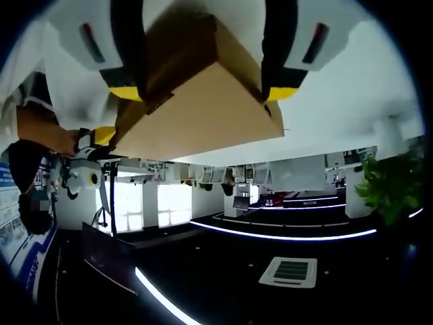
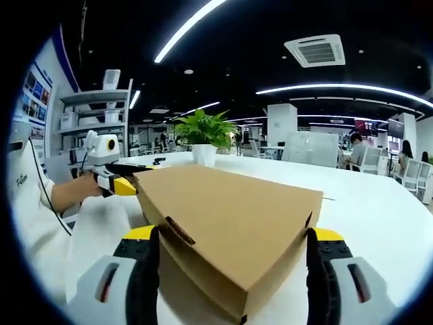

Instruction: Operate the shoe box by opening the lid, removing the specified soft item, and placing it in the target area until the item is outside and the box remains undamaged.

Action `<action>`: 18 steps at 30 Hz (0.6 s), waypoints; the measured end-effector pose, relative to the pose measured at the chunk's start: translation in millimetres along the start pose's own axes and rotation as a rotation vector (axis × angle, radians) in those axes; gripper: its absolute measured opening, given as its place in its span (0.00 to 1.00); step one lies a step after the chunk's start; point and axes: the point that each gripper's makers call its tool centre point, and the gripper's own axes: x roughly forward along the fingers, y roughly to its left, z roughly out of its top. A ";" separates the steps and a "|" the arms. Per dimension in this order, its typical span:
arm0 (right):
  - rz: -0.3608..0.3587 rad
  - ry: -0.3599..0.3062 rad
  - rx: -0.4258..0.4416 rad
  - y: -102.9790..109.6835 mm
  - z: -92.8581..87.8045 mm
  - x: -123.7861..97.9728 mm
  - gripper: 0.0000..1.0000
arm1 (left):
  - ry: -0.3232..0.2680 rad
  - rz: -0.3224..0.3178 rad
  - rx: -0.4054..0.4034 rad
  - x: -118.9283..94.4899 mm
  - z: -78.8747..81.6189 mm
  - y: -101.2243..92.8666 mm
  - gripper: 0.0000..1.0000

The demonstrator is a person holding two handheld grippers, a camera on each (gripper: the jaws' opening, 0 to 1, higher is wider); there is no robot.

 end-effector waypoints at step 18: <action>-0.002 -0.016 0.001 6.2 -0.7 -6.9 0.93 | 0.003 -0.011 0.005 -5.8 -0.3 -5.2 0.70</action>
